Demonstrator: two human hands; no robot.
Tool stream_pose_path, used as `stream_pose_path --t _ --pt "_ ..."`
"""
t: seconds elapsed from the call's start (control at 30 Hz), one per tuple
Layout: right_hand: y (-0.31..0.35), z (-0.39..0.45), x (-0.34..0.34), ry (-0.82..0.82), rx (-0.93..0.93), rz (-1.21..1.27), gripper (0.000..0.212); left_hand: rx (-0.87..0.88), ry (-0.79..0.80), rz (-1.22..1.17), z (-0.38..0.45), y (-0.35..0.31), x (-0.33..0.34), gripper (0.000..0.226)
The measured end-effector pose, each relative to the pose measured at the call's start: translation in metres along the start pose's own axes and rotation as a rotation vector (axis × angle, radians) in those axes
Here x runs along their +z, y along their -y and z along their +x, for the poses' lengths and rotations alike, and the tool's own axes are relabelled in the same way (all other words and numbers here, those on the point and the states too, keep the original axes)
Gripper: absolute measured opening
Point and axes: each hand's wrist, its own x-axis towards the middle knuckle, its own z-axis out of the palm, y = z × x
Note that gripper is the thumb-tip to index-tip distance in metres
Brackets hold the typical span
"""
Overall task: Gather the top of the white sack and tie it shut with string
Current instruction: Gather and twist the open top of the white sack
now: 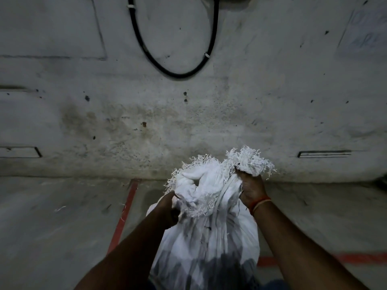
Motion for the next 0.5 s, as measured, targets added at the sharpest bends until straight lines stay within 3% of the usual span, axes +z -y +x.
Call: stream_pose_path --t 0.07,0.17,0.3,0.37,0.43,0.5 --pt "0.002 0.001 -0.004 -0.015 0.024 -0.035 0.028 -0.03 -0.056 0.063 -0.001 -0.007 0.001 0.031" --pt "0.005 -0.002 -0.007 -0.029 0.046 -0.03 0.028 0.12 -0.141 0.133 -0.012 -0.028 -0.001 0.05" --pt "0.005 -0.003 -0.011 -0.029 0.072 -0.002 0.031 0.288 -0.27 0.303 -0.01 -0.065 -0.021 0.016" --pt "0.001 -0.003 -0.013 -0.033 0.071 0.028 0.046 0.318 -0.327 0.271 -0.015 -0.085 -0.02 0.01" --pt "-0.001 -0.003 -0.016 -0.022 0.071 0.063 0.069 0.465 -0.367 0.245 -0.025 -0.104 -0.008 0.006" --pt "0.001 -0.005 -0.017 0.002 0.053 0.065 0.085 0.528 -0.379 0.041 -0.036 -0.12 0.004 0.01"
